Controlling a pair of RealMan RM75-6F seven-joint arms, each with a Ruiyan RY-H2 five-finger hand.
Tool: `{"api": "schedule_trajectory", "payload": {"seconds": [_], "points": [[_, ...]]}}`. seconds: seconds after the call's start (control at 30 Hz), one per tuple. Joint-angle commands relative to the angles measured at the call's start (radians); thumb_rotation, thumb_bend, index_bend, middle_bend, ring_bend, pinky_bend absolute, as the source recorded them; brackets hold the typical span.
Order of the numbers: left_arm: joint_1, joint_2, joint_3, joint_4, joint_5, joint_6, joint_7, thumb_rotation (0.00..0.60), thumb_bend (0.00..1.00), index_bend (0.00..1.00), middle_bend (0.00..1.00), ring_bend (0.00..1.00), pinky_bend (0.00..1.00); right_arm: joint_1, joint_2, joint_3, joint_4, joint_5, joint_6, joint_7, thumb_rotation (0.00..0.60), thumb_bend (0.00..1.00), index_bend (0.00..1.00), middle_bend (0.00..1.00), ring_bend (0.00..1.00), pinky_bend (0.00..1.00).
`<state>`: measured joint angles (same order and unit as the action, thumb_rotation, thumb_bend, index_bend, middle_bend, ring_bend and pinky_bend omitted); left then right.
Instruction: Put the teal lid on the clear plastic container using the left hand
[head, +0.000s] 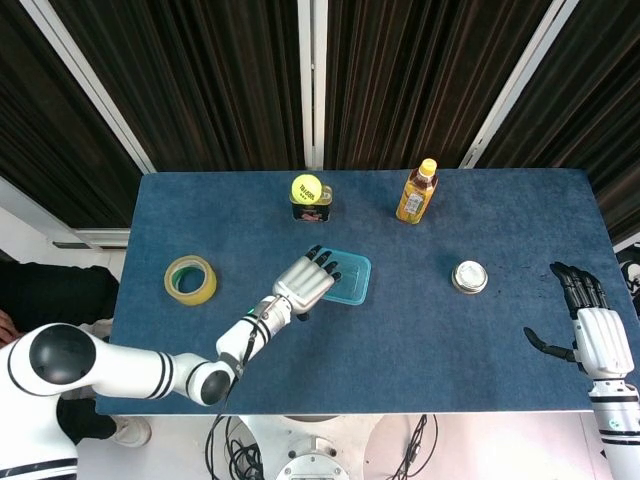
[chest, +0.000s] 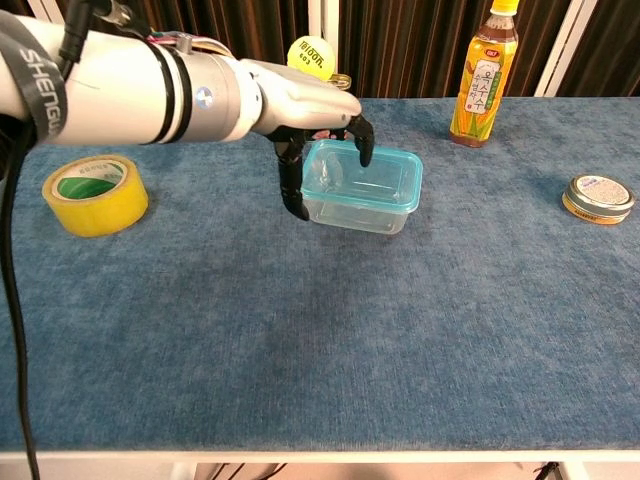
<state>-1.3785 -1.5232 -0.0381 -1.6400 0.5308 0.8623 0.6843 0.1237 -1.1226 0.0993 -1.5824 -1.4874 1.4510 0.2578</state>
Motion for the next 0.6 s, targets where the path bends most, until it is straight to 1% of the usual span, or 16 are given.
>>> {"api": "schedule_trajectory", "payload": {"seconds": [0.03,0.33,0.6], "points": [[0.002,0.019,0.010,-0.014,-0.039,-0.012,0.011,0.600,0.12,0.25,0.14,0.00,0.05,0.001,-0.001,0.000,0.002,0.001,-0.002,0.001,0.600,0.13,0.00,0.06,0.00,0.00],[0.001,-0.006,0.026,0.030,-0.086,-0.020,0.035,0.600,0.12,0.25,0.15,0.00,0.05,0.004,-0.003,0.001,-0.001,-0.002,-0.003,-0.005,0.600,0.13,0.00,0.06,0.00,0.00],[-0.010,-0.020,0.034,0.036,-0.125,-0.035,0.056,0.600,0.12,0.25,0.15,0.00,0.05,0.000,-0.004,-0.002,-0.003,-0.002,0.000,-0.007,0.600,0.13,0.00,0.06,0.00,0.00]]}}
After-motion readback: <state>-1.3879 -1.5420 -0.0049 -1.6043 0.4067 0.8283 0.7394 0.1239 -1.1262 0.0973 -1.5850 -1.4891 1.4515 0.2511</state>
